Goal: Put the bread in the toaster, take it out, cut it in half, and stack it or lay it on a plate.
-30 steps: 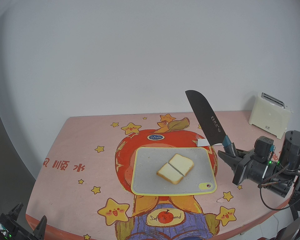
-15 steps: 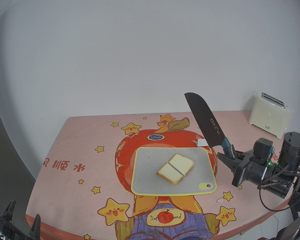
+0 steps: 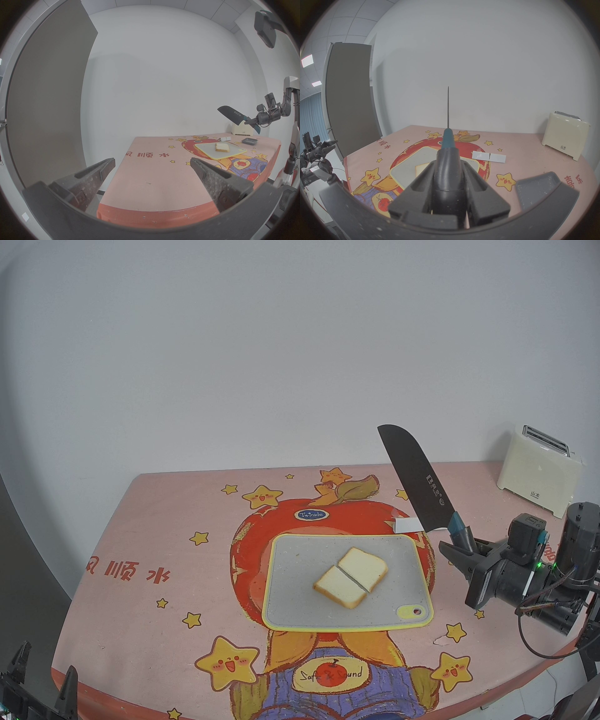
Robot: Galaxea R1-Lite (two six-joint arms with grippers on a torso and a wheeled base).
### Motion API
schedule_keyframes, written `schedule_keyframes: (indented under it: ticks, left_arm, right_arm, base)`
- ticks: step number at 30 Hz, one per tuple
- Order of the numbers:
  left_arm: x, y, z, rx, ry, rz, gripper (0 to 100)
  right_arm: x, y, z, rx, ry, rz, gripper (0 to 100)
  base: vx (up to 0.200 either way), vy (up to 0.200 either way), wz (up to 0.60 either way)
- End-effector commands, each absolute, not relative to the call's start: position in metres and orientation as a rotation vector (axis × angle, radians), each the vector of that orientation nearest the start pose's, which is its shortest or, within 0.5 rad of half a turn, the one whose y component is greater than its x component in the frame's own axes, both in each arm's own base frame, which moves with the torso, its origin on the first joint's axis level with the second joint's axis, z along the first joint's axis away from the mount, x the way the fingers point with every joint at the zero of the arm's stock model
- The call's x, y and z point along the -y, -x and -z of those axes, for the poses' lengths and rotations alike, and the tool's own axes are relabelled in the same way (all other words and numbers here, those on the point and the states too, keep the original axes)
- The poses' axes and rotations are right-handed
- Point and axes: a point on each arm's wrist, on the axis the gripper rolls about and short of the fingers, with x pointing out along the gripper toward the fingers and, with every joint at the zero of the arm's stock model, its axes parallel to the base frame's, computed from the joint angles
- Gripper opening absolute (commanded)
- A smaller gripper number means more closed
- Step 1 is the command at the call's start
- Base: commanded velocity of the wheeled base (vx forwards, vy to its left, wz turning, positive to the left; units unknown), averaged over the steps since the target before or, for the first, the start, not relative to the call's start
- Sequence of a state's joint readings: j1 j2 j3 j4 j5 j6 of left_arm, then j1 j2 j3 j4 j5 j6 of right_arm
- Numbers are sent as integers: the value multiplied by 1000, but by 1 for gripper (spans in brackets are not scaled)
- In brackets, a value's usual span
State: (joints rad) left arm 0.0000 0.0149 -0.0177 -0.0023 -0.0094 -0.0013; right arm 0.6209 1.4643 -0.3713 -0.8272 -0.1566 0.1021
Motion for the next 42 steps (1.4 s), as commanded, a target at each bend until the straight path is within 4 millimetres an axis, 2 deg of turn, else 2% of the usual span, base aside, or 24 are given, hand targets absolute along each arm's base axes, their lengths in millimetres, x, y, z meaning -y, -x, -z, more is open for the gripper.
schedule_keyframes:
  ticks: [1,16,24,33,37,42]
  left_arm:
    - [0,22,-76,-5,3,11,100]
    - [0,22,-76,-5,3,9,100]
    - [0,22,-76,-3,3,9,100]
    - [0,22,-76,-5,3,9,100]
    - [0,22,-76,-5,3,11,100]
    - [0,22,-76,-5,3,9,100]
  right_arm:
    - [-122,-179,-151,-276,4,-434,0]
    - [-129,-191,-148,-287,8,-269,0]
    - [-129,-196,-154,-260,-4,-219,0]
    - [-126,-204,-163,-227,-43,-175,0]
    - [-122,-214,-161,-235,-59,-137,0]
    - [-120,-217,-159,-243,-60,-124,0]
  base:
    - [0,0,0]
    - [0,0,0]
    - [0,0,0]
    - [0,0,0]
    - [0,0,0]
    - [0,0,0]
